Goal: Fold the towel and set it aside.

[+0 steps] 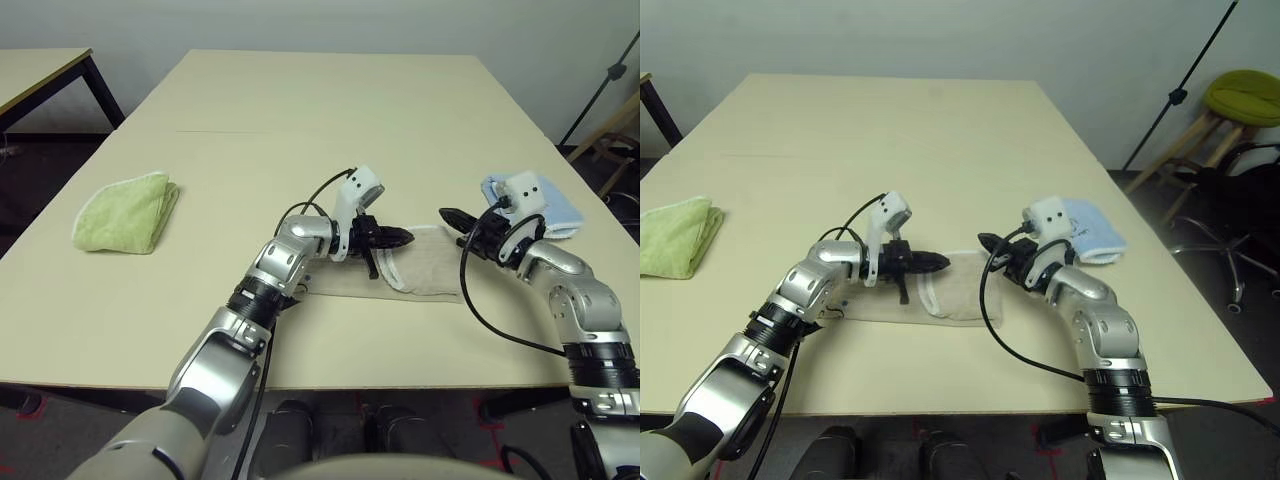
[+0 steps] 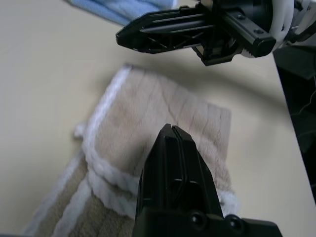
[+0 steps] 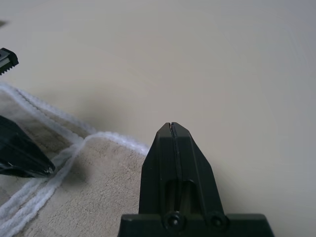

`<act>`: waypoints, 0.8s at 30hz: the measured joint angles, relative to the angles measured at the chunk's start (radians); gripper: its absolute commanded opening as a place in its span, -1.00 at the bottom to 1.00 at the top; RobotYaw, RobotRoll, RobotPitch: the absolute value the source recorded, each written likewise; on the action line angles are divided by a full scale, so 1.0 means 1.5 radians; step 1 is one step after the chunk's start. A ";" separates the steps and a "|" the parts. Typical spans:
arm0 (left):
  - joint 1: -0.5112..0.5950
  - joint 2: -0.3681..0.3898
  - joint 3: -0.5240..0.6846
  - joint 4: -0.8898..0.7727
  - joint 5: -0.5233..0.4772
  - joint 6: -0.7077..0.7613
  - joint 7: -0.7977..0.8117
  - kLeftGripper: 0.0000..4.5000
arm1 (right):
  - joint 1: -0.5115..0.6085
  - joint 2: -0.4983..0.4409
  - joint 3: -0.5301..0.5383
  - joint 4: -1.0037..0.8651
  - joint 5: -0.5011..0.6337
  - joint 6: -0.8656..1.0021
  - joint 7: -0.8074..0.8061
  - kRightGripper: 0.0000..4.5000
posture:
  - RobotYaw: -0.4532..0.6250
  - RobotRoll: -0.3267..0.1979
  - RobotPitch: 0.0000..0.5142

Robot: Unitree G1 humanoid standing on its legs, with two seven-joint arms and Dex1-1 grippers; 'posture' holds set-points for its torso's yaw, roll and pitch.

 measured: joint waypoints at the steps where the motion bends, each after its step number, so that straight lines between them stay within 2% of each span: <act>1: 0.000 -0.004 -0.007 0.015 0.007 -0.003 -0.001 -0.99 | 0.000 0.009 0.009 0.014 -0.008 -0.007 -0.003 -1.00 | -0.09 0.25 -0.75; 8: 0.014 -0.004 -0.027 0.068 0.044 -0.024 -0.005 -0.99 | -0.009 0.027 0.036 0.115 -0.057 -0.038 -0.010 -1.00 | -0.08 0.25 -0.75; 14: 0.032 0.005 0.000 0.038 0.031 -0.011 -0.002 -0.99 | -0.022 0.030 0.033 0.139 -0.065 -0.056 -0.003 -1.00 | -0.06 0.25 -0.74; 16: 0.052 0.000 0.045 -0.025 -0.012 0.038 0.012 -0.82 | -0.023 0.031 0.029 0.138 -0.059 -0.064 0.007 -0.84 | -0.05 0.25 -0.73; 19: 0.083 0.007 0.118 -0.172 -0.097 0.171 0.045 -0.43 | -0.020 0.031 0.027 0.108 -0.047 -0.092 0.030 -0.42 | 0.00 0.25 -0.71; 22: 0.106 0.042 0.181 -0.305 -0.167 0.298 0.083 0.06 | -0.012 0.024 0.022 0.059 -0.008 -0.114 0.098 0.08 | 0.03 0.25 -0.71; 24: 0.136 0.091 0.215 -0.384 -0.197 0.379 0.110 0.36 | -0.009 0.005 0.022 0.046 -0.004 -0.127 0.128 0.41 | 0.04 0.25 -0.70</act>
